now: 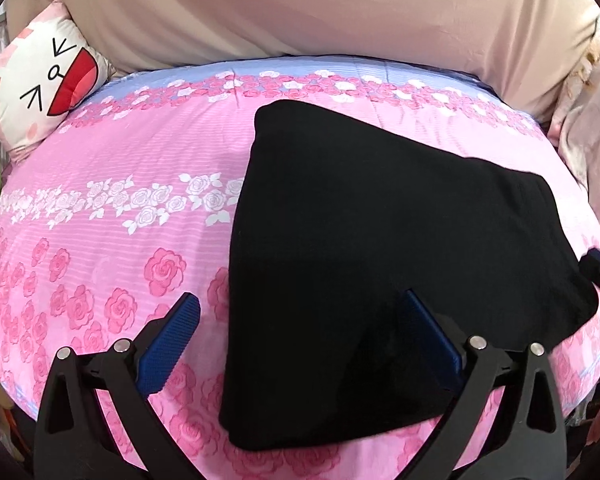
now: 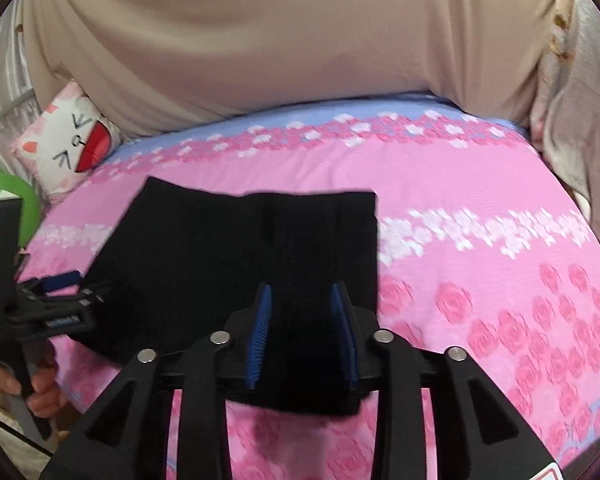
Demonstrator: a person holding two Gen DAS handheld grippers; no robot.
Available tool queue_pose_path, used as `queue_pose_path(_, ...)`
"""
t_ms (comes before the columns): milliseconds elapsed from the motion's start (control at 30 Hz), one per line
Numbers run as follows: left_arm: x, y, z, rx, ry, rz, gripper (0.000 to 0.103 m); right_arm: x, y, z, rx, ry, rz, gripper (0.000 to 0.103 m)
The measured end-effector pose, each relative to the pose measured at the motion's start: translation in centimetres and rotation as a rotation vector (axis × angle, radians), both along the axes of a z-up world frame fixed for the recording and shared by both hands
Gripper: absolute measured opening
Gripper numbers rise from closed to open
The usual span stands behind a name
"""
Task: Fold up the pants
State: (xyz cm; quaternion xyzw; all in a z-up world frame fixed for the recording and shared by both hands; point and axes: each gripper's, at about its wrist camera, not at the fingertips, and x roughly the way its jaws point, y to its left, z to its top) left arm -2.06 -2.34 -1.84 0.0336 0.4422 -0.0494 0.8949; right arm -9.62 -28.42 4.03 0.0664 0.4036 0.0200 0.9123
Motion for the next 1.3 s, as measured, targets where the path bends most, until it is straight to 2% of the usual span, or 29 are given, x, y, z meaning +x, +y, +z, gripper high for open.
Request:
queue_pose_path(100, -1.0, 0.1, 0.2, 0.051, -0.028, 0.018, 0.098, -1.3, -1.0, -1.2, 0.034, 0.025, -0.031, 0.034)
queue_pose_path(267, -2.0, 0.1, -0.1, 0.041, -0.002, 0.001, 0.098, -1.8, -1.4, -3.5, 0.038, 0.066, -0.036, 0.036)
queue_pose_path(433, -2.5, 0.0, -0.3, 0.054, 0.003, -0.005, 0.098, -2.5, -0.5, -1.7, 0.022, 0.017, -0.021, 0.037)
queue_pose_path(500, -2.4, 0.0, -0.4, 0.053, 0.01, -0.005, 0.098, -1.7, -0.5, -3.0, -0.027, 0.064, -0.023, 0.045)
queue_pose_path(567, -2.4, -0.2, -0.4, 0.053, 0.014, -0.007, 0.098, -1.5, -1.0, -3.8, 0.017, 0.084, -0.031, 0.045)
queue_pose_path(633, -2.5, -0.3, -0.4, 0.063, 0.013, -0.009, 0.098, -1.9, -1.3, -3.2, 0.053, 0.076, -0.038, 0.045)
queue_pose_path(767, -2.4, -0.2, -0.5, 0.047, 0.023, -0.008, 0.098, -2.1, -1.4, -2.5, 0.031, 0.062, -0.042, 0.051)
queue_pose_path(900, -2.1, -0.5, -0.9, 0.035, 0.047, -0.018, 0.098, -1.7, -1.7, -3.8, 0.067, 0.088, -0.051, 0.054)
queue_pose_path(1000, -1.9, -0.8, -1.3, 0.035, 0.052, -0.024, 0.098, -1.4, -2.0, -4.3, 0.089, 0.091, -0.055, 0.062)
queue_pose_path(1133, -1.4, -0.7, -1.6, 0.008, 0.065, -0.025, 0.098, -1.1, -2.9, -4.6, 0.199, 0.119, -0.054, 0.063)
queue_pose_path(1300, -0.9, -0.7, -1.7, -0.021, 0.077, -0.016, 0.098, -0.7, -2.8, -4.8, 0.226, 0.121, -0.062, 0.065)
